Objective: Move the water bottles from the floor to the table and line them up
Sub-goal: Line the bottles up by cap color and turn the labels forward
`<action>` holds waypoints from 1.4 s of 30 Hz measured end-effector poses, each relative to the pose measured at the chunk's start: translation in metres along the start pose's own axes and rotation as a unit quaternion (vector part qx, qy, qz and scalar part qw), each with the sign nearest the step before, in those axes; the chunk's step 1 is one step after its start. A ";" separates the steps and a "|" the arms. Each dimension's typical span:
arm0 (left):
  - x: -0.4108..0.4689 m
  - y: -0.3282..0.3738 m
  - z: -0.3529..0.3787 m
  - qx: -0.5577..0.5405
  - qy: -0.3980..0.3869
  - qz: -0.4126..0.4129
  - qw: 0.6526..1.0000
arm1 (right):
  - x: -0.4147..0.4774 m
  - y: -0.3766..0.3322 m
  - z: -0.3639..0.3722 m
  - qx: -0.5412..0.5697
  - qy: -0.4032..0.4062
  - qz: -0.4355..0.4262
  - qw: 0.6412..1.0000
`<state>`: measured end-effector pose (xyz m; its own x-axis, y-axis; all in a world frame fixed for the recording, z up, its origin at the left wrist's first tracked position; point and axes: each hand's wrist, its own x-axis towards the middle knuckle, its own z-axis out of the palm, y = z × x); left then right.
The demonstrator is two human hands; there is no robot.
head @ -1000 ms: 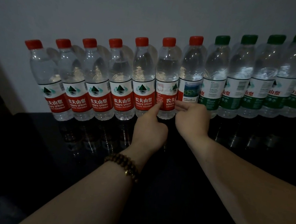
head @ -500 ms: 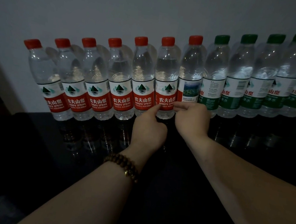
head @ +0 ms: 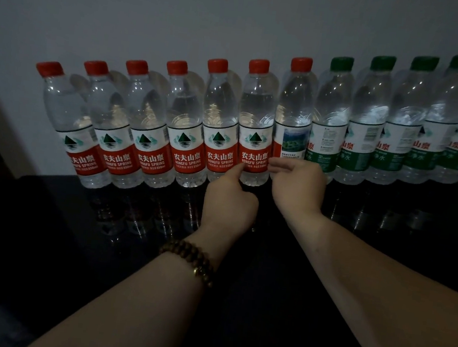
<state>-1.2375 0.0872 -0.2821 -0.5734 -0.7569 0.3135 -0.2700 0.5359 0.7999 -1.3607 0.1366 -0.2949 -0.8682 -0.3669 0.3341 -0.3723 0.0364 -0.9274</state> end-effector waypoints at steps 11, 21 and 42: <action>-0.012 0.040 0.009 0.126 -0.122 0.077 0.982 | 0.006 -0.015 -0.054 0.069 0.056 0.082 0.993; -0.013 0.038 0.058 0.046 0.016 0.078 0.996 | 0.012 0.011 -0.093 -0.119 -0.106 -0.056 0.986; -0.008 0.041 0.052 -0.025 -0.016 0.022 0.999 | 0.021 0.021 -0.087 -0.162 -0.225 -0.073 0.958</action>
<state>-1.2844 0.1348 -0.2787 -0.6085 -0.7201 0.3333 -0.2056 0.5488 0.8103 -1.4156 0.2102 -0.2923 -0.5974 -0.7506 0.2822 -0.6246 0.2147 -0.7509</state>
